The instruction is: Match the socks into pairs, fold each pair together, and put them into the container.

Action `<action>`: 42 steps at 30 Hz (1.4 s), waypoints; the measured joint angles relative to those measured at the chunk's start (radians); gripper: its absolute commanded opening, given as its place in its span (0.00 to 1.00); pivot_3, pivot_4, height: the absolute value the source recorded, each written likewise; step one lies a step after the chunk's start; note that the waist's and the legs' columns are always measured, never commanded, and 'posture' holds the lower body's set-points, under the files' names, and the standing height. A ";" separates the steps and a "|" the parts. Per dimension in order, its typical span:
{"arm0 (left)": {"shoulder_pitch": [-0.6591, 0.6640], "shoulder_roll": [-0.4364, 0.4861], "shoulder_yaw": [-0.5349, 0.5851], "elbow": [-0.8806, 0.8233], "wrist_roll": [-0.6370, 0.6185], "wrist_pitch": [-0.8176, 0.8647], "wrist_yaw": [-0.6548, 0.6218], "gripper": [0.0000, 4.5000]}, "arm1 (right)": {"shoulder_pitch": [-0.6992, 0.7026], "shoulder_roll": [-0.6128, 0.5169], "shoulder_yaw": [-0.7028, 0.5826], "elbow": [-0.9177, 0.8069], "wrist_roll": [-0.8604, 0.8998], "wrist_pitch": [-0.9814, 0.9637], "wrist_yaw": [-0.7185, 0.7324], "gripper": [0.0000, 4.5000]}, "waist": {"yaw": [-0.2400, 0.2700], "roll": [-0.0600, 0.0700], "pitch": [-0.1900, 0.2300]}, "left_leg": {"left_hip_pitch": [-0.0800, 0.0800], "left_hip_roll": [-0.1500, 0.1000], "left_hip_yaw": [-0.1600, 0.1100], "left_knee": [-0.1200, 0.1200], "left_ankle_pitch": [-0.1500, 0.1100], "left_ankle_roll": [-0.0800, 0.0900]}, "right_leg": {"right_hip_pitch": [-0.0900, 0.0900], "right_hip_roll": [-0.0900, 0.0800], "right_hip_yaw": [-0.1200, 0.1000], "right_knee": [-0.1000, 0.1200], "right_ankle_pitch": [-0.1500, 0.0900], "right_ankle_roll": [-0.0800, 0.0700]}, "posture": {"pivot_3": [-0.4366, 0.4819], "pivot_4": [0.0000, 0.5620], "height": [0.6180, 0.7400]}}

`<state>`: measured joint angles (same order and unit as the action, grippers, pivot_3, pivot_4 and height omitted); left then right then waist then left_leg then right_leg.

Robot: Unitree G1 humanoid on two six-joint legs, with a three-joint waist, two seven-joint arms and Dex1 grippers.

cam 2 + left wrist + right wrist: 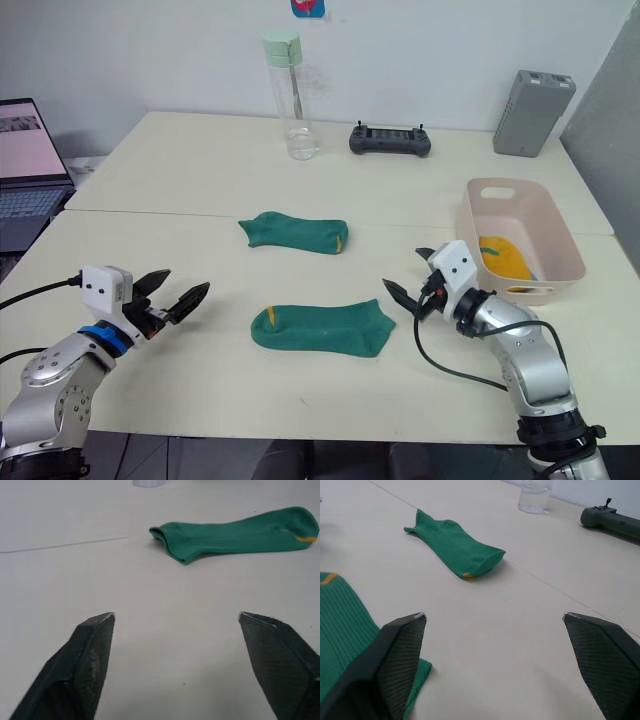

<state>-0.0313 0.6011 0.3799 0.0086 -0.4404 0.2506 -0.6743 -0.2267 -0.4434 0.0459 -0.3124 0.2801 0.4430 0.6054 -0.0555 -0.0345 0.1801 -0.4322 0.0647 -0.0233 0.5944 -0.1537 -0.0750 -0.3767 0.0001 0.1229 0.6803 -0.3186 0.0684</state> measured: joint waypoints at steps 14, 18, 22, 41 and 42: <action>-0.645 -0.115 -0.198 0.589 0.187 -0.031 0.124 0.99 | -0.541 0.275 0.106 0.614 -0.073 0.061 -0.087 1.00 | -0.001 -0.001 0.000 | -0.003 0.000 -0.001 0.005 0.000 0.001 | 0.000 0.002 0.000 0.000 0.006 0.002 | 0.48 0.27 1.00; -0.792 -0.133 -0.203 0.852 0.230 -0.083 0.162 0.99 | -0.676 0.337 0.080 0.943 -0.103 -0.011 -0.116 1.00 | -0.001 -0.001 0.000 | -0.005 -0.001 -0.001 0.000 0.000 0.000 | -0.005 0.001 -0.002 0.001 0.006 0.002 | 0.48 0.27 1.00; -0.885 -0.159 -0.217 1.057 0.273 -0.131 0.182 0.99 | -0.790 0.400 0.041 1.223 -0.114 -0.107 -0.138 1.00 | -0.003 -0.001 0.000 | -0.009 0.000 -0.001 -0.003 0.000 0.000 | -0.011 0.001 -0.004 0.002 0.006 0.001 | 0.48 0.27 1.00; -0.865 -0.173 -0.146 1.053 0.239 -0.093 0.094 0.01 | -0.837 0.435 -0.066 1.314 -0.105 -0.231 -0.080 0.00 | -0.002 0.000 0.000 | -0.009 0.000 -0.002 -0.001 0.000 0.000 | -0.010 0.000 -0.006 0.005 0.006 0.001 | 0.48 0.27 1.00; -0.825 -0.178 -0.143 0.978 0.217 -0.058 0.069 0.01 | -0.802 0.432 -0.066 1.259 -0.101 -0.218 -0.076 0.00 | -0.002 0.000 0.000 | -0.009 -0.001 -0.002 -0.002 0.000 0.000 | -0.010 0.000 -0.006 0.005 0.006 0.001 | 0.48 0.27 1.00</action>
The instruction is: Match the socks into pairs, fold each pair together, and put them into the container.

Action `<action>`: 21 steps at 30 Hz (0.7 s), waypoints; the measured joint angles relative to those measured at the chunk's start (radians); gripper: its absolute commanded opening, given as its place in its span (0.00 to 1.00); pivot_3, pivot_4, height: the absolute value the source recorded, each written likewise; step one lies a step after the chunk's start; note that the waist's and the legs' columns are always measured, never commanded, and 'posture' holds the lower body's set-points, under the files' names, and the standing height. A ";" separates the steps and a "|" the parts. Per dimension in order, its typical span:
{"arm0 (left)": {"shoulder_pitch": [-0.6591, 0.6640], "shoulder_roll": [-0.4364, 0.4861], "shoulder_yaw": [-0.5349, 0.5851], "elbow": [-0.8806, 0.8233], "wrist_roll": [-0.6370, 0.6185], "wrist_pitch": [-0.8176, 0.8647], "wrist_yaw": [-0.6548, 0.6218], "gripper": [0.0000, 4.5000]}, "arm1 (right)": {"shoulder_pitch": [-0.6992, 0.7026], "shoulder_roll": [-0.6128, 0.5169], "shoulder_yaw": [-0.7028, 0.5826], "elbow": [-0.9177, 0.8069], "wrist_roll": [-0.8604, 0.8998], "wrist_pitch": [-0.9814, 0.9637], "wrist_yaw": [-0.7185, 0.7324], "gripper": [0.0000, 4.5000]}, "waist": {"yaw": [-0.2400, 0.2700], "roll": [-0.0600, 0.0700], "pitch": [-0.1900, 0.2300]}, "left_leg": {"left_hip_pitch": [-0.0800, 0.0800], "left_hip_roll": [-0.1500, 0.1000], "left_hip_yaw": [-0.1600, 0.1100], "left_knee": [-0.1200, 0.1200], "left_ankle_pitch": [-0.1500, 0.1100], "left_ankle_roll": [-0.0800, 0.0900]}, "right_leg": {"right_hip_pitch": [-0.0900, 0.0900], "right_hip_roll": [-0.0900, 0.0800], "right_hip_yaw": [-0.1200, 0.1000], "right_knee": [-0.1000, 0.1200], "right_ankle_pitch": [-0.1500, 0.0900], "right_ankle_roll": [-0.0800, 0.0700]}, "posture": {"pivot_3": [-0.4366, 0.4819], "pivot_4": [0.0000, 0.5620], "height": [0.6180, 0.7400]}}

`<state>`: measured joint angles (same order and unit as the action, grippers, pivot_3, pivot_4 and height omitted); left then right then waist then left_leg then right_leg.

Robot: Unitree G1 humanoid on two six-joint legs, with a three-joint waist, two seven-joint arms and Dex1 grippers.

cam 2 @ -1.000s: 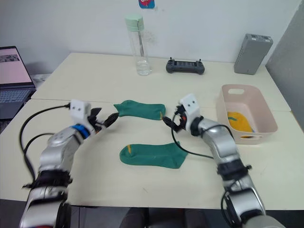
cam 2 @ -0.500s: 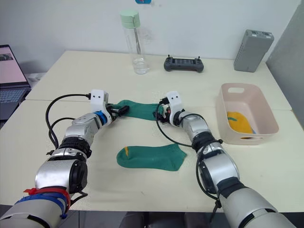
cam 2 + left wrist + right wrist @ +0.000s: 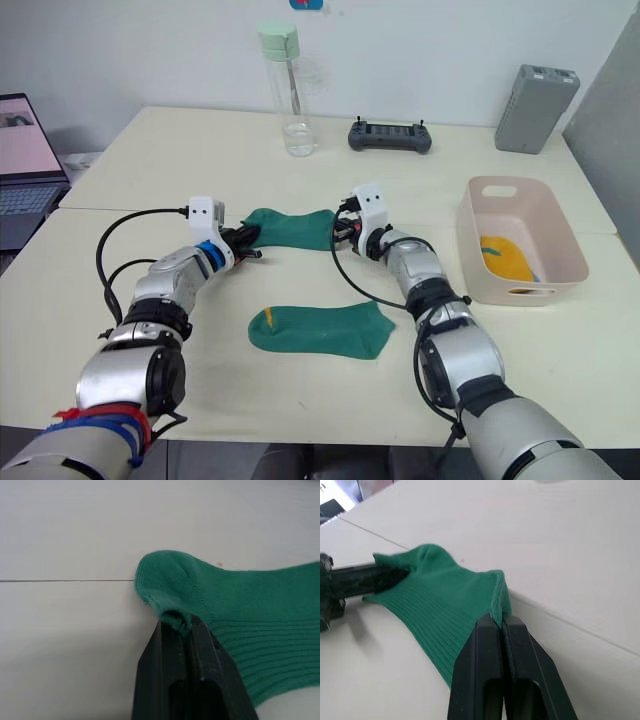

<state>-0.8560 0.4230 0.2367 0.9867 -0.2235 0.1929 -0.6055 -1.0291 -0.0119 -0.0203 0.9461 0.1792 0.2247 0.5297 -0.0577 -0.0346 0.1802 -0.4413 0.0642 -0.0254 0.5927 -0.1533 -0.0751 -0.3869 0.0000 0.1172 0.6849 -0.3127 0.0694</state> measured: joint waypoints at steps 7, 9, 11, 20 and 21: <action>0.292 -0.075 -0.008 -0.610 -0.189 0.386 -0.033 0.01 | 0.186 -0.041 0.002 -0.387 0.043 0.172 0.015 0.00 | -0.001 0.001 0.001 | -0.002 0.000 -0.001 0.002 0.000 0.000 | -0.003 -0.001 0.000 0.006 0.000 0.000 | 0.48 0.27 1.00; 0.336 -0.089 -0.004 -0.762 -0.251 0.506 0.005 0.01 | 0.201 -0.070 0.002 -0.484 0.048 0.215 0.014 0.00 | -0.001 0.001 0.001 | -0.002 0.000 -0.002 0.004 0.001 -0.001 | -0.002 0.000 0.000 0.006 0.000 0.000 | 0.48 0.27 1.00; 0.361 -0.096 0.008 -0.876 -0.299 0.596 0.043 0.01 | 0.209 -0.094 0.002 -0.539 0.052 0.246 0.014 0.00 | -0.002 0.001 0.000 | 0.001 0.000 -0.001 0.006 0.001 -0.001 | 0.000 0.000 0.000 0.007 0.000 0.000 | 0.48 0.27 1.00; 0.528 -0.173 0.050 -1.329 -0.565 0.966 0.253 0.01 | 0.135 -0.120 0.044 -0.428 0.027 0.259 0.036 0.00 | -0.029 0.001 0.001 | 0.007 0.000 0.000 0.008 0.001 -0.001 | 0.006 0.001 0.004 0.005 0.000 0.000 | 0.48 0.27 1.00; 0.540 -0.196 0.054 -1.348 -0.581 0.981 0.277 0.01 | 0.119 -0.114 0.046 -0.400 0.021 0.246 0.036 0.00 | -0.029 0.001 0.001 | 0.007 0.000 0.000 0.008 0.001 -0.001 | 0.007 0.001 0.004 0.005 0.000 0.000 | 0.48 0.27 1.00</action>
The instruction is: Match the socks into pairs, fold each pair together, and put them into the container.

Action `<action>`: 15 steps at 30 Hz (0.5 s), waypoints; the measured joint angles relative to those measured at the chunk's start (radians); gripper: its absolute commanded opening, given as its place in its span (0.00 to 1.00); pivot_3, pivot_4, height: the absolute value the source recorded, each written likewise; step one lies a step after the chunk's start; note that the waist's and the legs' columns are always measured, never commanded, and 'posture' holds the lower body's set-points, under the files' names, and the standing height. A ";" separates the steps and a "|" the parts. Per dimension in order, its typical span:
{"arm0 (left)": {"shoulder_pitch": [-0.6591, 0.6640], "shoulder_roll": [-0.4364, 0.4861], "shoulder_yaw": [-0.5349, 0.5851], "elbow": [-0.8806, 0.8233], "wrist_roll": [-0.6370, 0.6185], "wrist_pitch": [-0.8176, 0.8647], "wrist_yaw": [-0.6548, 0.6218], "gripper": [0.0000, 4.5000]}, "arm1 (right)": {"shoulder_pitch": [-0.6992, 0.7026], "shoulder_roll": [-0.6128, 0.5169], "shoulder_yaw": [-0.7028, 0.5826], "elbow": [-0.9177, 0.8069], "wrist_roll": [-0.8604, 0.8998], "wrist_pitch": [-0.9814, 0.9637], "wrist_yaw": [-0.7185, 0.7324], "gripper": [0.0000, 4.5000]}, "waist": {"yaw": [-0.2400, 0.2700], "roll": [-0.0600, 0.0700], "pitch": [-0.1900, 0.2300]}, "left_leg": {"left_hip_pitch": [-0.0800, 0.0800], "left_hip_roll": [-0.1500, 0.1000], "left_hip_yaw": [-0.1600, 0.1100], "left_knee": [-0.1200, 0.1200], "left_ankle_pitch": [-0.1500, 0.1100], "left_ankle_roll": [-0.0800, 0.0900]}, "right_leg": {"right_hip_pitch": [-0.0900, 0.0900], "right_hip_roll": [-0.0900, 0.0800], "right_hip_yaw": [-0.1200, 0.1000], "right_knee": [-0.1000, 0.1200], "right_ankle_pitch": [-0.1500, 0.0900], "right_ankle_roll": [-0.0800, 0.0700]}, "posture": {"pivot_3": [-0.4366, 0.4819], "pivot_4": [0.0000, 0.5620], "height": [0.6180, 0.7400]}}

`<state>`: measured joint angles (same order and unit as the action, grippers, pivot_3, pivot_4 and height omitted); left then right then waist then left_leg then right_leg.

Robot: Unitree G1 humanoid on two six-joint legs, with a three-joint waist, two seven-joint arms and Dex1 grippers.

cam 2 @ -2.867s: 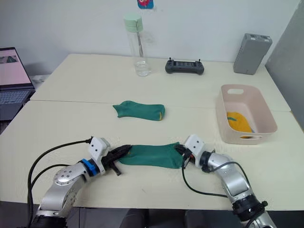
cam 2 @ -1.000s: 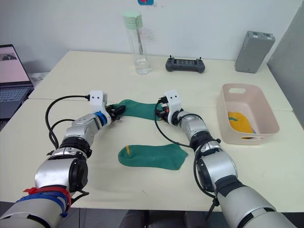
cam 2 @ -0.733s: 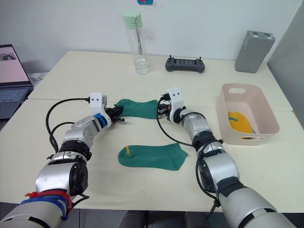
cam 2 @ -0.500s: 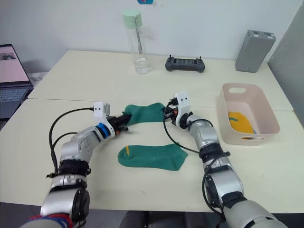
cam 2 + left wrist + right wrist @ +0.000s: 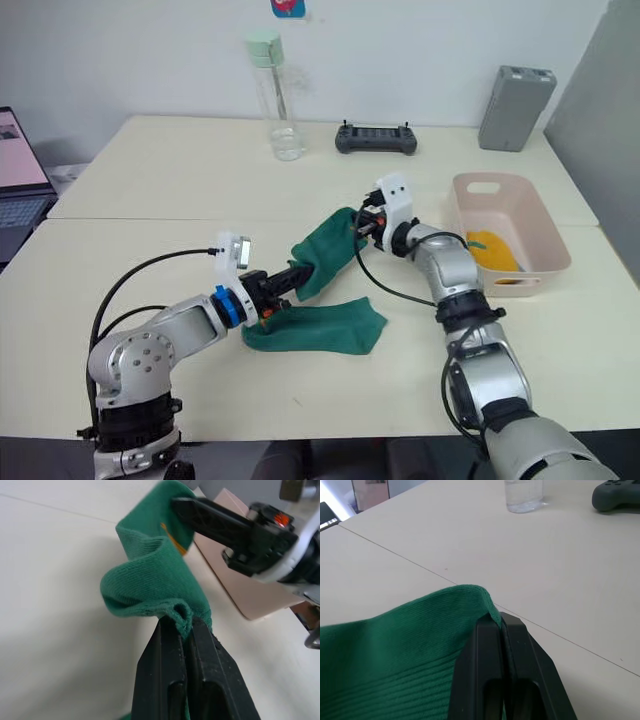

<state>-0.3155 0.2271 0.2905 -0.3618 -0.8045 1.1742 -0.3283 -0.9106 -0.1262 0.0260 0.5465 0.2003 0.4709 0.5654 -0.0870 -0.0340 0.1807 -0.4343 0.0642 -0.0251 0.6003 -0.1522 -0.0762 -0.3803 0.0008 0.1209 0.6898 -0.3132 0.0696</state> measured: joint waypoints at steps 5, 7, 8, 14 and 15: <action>0.094 -0.100 0.037 -0.085 -0.057 0.040 0.148 0.01 | -0.111 0.033 0.038 0.201 -0.068 -0.121 -0.007 0.00 | 0.001 0.000 0.000 | 0.000 0.000 0.000 -0.001 0.000 0.000 | 0.000 0.000 0.000 -0.002 0.000 0.000 | 0.48 0.27 1.00; 0.132 -0.099 0.048 -0.119 -0.060 0.039 0.185 0.01 | -0.139 0.045 0.042 0.291 -0.097 -0.189 -0.018 0.00 | 0.001 0.000 0.000 | 0.000 0.000 0.000 -0.001 0.000 0.000 | 0.000 0.000 0.000 -0.003 0.000 0.000 | 0.48 0.27 1.00; 0.149 -0.100 0.056 -0.132 -0.065 0.037 0.197 0.01 | -0.152 0.051 0.046 0.339 -0.111 -0.219 -0.028 0.00 | 0.001 0.000 0.000 | 0.000 0.000 0.000 -0.002 0.000 0.000 | 0.001 0.000 0.000 -0.004 0.000 0.000 | 0.48 0.27 1.00; 0.196 -0.110 0.077 -0.194 -0.128 0.033 0.262 0.01 | -0.218 0.073 0.055 0.532 -0.176 -0.331 -0.081 0.00 | 0.004 0.000 0.000 | -0.001 -0.001 0.000 -0.002 0.000 0.000 | 0.002 -0.002 -0.001 -0.008 0.001 0.001 | 0.48 0.27 1.00; 0.196 -0.114 0.081 -0.201 -0.142 0.028 0.275 0.01 | -0.230 0.073 0.054 0.545 -0.179 -0.338 -0.085 0.00 | 0.004 0.000 0.000 | -0.001 -0.001 0.000 -0.002 0.000 0.000 | 0.002 -0.002 -0.001 -0.008 0.001 0.001 | 0.48 0.27 1.00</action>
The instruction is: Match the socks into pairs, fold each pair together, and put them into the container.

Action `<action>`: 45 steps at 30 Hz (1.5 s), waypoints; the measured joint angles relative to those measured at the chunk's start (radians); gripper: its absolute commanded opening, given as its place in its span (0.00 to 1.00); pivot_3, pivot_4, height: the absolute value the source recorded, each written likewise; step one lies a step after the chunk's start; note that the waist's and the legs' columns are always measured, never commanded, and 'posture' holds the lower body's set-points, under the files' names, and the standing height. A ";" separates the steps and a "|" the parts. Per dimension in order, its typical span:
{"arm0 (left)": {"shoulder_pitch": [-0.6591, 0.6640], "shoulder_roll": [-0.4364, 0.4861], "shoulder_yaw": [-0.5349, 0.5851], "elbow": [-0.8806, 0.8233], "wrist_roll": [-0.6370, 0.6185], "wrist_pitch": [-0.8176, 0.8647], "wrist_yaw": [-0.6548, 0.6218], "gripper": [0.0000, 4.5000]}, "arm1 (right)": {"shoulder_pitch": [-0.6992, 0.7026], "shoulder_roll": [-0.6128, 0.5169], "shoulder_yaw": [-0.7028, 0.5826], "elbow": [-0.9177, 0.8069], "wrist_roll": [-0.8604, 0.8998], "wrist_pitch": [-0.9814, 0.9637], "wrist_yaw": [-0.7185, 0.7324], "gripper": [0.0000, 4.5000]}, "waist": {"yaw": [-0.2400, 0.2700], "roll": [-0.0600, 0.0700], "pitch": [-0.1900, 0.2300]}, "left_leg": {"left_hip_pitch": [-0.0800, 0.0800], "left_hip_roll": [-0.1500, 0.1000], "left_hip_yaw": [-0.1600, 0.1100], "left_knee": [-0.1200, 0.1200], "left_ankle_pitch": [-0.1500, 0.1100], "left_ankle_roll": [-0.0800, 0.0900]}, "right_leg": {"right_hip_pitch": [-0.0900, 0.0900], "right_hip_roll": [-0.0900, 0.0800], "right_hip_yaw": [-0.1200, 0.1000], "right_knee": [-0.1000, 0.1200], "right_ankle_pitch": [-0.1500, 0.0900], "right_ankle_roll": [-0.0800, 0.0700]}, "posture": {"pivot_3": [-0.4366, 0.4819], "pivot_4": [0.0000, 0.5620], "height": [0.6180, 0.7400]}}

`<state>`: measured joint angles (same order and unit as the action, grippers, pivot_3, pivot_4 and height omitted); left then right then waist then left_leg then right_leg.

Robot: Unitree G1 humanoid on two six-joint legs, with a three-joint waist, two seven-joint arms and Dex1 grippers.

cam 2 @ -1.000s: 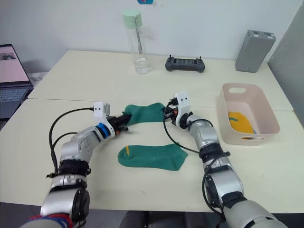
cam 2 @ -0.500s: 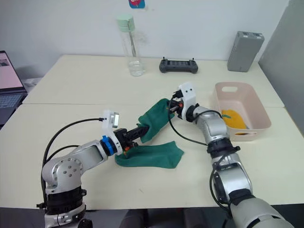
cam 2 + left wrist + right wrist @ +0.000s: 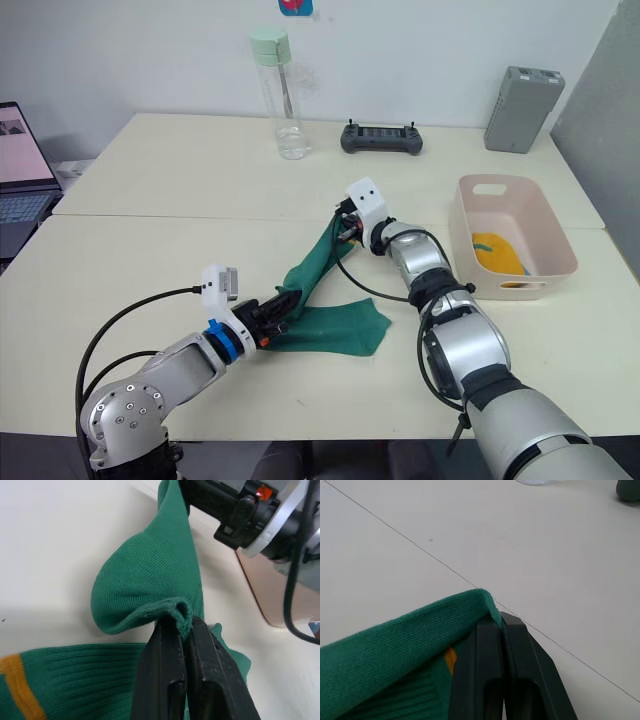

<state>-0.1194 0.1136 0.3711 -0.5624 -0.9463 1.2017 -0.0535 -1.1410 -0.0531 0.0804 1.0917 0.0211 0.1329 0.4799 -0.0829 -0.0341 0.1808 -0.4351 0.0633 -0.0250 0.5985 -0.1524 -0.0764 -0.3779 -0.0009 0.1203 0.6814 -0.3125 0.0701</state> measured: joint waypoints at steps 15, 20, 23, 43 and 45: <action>0.088 0.434 -0.016 -0.094 -0.291 0.017 -0.278 0.86 | 0.009 0.062 -0.003 -0.024 -0.005 -0.058 0.109 0.86 | -0.004 0.001 0.001 | 0.000 0.001 -0.001 -0.004 0.000 0.000 | -0.002 0.001 -0.002 0.000 -0.001 -0.002 | 0.48 0.27 1.00; -0.102 0.675 -0.040 0.130 -0.121 -0.162 -0.538 0.86 | 0.083 0.048 -0.006 -0.167 0.018 -0.054 0.156 0.86 | 0.005 0.002 0.002 | 0.000 0.000 -0.001 -0.004 0.000 0.000 | -0.002 0.000 -0.003 -0.001 -0.003 -0.001 | 0.48 0.27 1.00; -0.257 0.706 -0.192 0.367 0.120 -0.374 -0.672 0.86 | 0.217 -0.030 0.004 -0.429 0.052 0.010 0.243 0.86 | 0.016 0.002 0.002 | 0.000 0.000 0.001 -0.005 0.000 -0.001 | -0.002 0.000 -0.002 -0.003 -0.003 -0.001 | 0.48 0.27 1.00; -0.960 0.214 -0.499 1.767 0.856 -1.159 -0.703 0.86 | 0.449 -0.132 0.415 -0.900 -0.081 0.186 0.396 0.86 | 0.025 0.002 0.002 | -0.012 0.002 -0.002 -0.005 0.000 -0.001 | -0.013 0.003 -0.004 0.000 -0.002 -0.003 | 0.48 0.27 1.00; -0.967 0.214 -0.488 1.787 0.869 -1.176 -0.713 0.77 | 0.428 -0.111 0.416 -0.841 -0.100 0.177 0.368 0.77 | 0.027 0.002 0.002 | -0.012 0.002 -0.002 -0.005 0.000 -0.001 | -0.013 0.003 -0.004 0.001 -0.002 -0.003 | 0.48 0.27 1.00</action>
<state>-1.0867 0.3277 -0.1169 1.2249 -0.0772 0.0259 -0.7666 -0.7131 -0.1639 0.4963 0.2512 -0.0786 0.3101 0.8483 -0.0562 -0.0324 0.1827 -0.4467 0.0648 -0.0274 0.5936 -0.1528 -0.0775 -0.3906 0.0018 0.1159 0.6821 -0.3146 0.0670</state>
